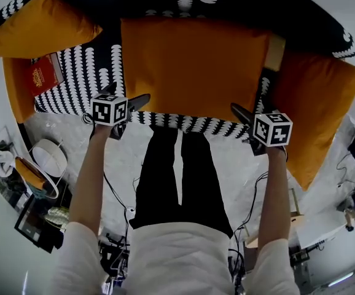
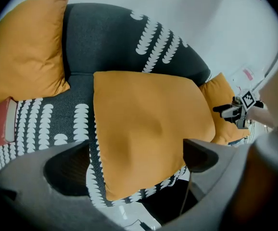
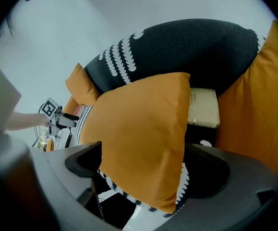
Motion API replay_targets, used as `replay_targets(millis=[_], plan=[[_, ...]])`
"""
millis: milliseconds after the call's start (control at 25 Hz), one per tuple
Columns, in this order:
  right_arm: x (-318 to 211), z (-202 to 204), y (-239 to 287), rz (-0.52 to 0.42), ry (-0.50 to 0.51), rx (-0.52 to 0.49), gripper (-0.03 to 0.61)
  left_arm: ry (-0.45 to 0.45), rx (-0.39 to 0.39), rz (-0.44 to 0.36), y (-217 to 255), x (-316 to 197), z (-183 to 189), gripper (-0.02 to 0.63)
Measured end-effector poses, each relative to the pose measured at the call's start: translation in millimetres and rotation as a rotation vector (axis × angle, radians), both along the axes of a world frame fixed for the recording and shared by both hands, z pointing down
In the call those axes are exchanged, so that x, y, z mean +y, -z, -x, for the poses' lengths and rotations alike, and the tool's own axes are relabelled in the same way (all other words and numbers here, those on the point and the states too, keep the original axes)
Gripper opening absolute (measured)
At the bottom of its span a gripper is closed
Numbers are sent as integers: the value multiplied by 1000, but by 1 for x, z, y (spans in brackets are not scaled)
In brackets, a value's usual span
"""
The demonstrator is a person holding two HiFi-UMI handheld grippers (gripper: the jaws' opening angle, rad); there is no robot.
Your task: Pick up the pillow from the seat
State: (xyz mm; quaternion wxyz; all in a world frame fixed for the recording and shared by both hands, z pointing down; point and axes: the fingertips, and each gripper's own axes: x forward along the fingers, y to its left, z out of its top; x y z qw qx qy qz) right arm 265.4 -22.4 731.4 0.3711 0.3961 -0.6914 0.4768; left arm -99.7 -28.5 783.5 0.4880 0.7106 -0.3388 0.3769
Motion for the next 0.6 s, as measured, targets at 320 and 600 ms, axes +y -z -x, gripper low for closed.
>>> replay_targets(millis=[320, 600], plan=[[-21, -12, -32, 19, -44, -29, 483, 58, 22, 9, -14, -24, -6, 592], [-32, -1, -57, 47, -20, -30, 486, 73, 30, 131, -55, -16, 2, 592]])
